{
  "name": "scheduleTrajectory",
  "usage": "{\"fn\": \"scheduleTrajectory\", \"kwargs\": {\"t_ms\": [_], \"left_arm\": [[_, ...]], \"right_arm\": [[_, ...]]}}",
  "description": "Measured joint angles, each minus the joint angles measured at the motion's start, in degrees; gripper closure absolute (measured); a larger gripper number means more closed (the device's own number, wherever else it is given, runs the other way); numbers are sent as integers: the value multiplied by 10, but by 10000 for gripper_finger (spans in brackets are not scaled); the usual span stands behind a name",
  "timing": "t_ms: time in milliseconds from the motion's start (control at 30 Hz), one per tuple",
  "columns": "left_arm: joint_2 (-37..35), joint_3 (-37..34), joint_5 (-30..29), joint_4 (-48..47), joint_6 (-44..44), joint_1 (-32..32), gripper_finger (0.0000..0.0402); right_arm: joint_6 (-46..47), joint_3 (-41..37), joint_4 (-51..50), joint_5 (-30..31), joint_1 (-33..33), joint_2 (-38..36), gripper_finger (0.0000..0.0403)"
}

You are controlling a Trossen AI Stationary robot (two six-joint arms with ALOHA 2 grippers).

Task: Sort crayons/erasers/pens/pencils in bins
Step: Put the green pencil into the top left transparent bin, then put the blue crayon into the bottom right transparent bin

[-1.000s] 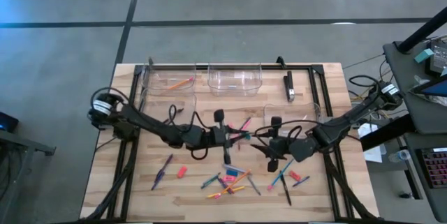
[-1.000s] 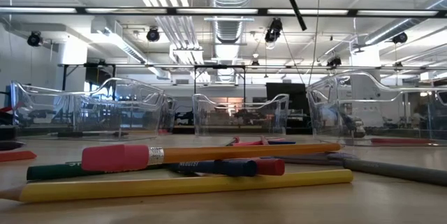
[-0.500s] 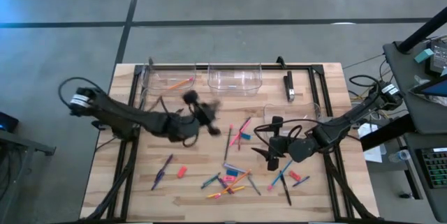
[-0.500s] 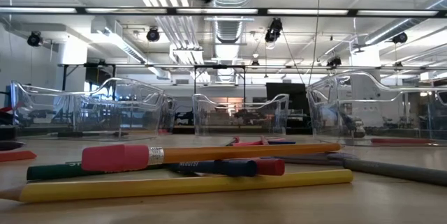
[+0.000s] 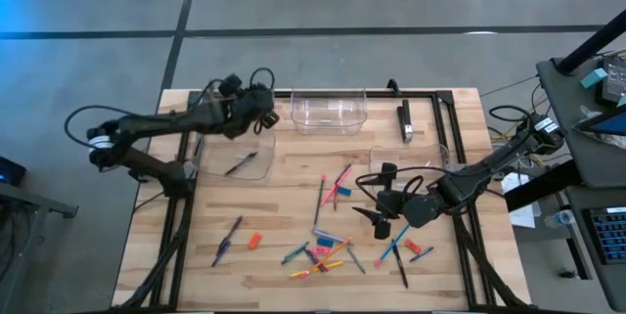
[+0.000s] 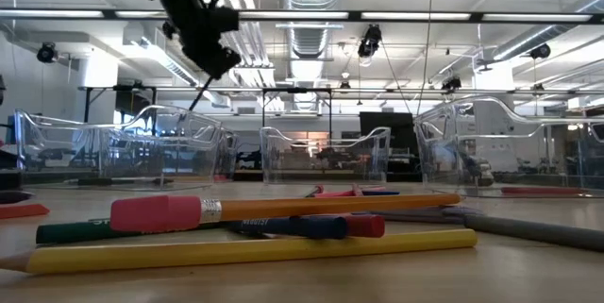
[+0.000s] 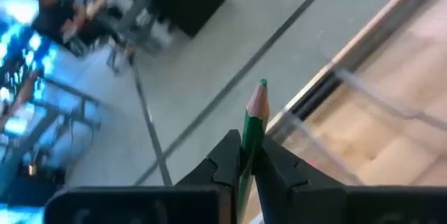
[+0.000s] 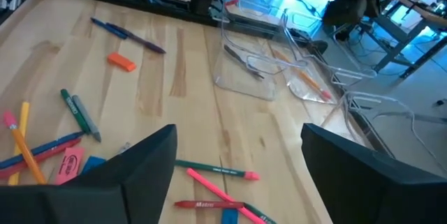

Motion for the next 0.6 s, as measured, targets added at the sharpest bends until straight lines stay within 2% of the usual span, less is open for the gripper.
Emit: {"fn": "scheduleTrajectory", "kwargs": {"t_ms": [133,267,467,600], "left_arm": [[15,0,51,-12,23,39,363],[19,0,56,-37,35,49,298],[20,0,5,-48,59,49,179],[14,2,-10,-51,40,47,138]], "right_arm": [[16,-1,-16,0,0,0,115],[34,-3,-42,0,0,0,115],[39,-5,-44,0,0,0,120],[39,-5,-51,0,0,-1,120]]}}
